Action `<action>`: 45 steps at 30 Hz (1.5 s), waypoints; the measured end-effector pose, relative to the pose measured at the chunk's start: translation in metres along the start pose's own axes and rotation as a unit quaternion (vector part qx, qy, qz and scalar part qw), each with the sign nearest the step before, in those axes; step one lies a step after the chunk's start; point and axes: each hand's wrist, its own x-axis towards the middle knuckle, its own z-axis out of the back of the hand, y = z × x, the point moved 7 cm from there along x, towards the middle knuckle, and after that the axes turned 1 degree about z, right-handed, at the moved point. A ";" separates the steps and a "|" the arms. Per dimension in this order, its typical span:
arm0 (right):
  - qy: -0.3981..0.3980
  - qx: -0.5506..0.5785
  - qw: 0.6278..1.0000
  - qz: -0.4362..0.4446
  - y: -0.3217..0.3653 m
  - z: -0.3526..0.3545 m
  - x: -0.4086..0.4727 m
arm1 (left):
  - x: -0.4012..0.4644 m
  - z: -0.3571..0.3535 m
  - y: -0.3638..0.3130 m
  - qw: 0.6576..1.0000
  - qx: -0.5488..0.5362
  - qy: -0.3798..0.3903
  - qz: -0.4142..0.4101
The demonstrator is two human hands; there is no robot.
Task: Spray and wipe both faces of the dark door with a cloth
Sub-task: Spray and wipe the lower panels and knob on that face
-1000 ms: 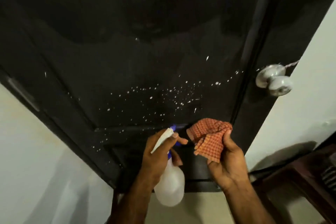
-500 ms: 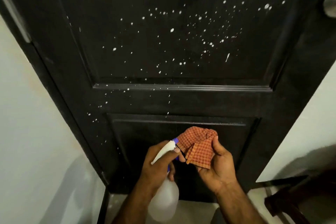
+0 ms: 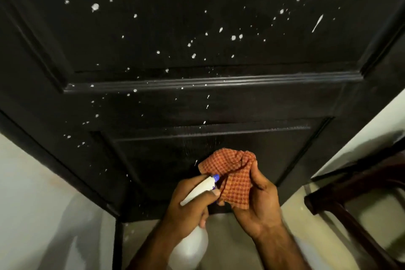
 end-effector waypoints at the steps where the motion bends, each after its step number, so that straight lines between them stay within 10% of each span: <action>1: 0.000 -0.012 1.000 -0.008 -0.001 -0.006 -0.003 | 0.001 0.005 -0.002 1.000 -0.002 -0.013 0.005; 7: 0.008 -0.045 0.999 -0.029 0.001 -0.036 -0.002 | -0.002 0.025 -0.036 0.999 -0.036 0.006 -0.009; 19: 0.044 -0.057 0.995 -0.061 0.062 -0.027 0.002 | -0.018 -0.017 -0.041 0.978 -0.067 -0.191 0.057; 25: 0.037 -0.085 0.974 0.208 0.111 -0.028 -0.033 | -0.027 -0.033 -0.086 0.976 -0.084 -0.200 -0.024; 28: 0.018 -0.191 0.845 0.498 0.154 -0.073 -0.069 | -0.021 -0.024 -0.133 0.986 -0.056 -0.141 -0.074; 33: -0.049 -0.464 0.489 0.737 0.216 -0.196 -0.056 | -0.022 0.002 -0.226 0.973 -0.021 -0.099 -0.208; 36: -0.100 -0.530 0.404 0.739 0.206 -0.247 -0.041 | -0.028 0.029 -0.263 0.961 -0.036 -0.119 -0.247; 42: 0.048 -0.644 0.148 0.749 0.176 -0.209 -0.035 | -0.045 0.069 -0.317 0.946 -0.063 -0.143 -0.284; 45: -0.022 -0.614 0.173 0.770 0.252 -0.196 -0.041 | -0.049 0.071 -0.341 0.952 -0.049 -0.130 -0.274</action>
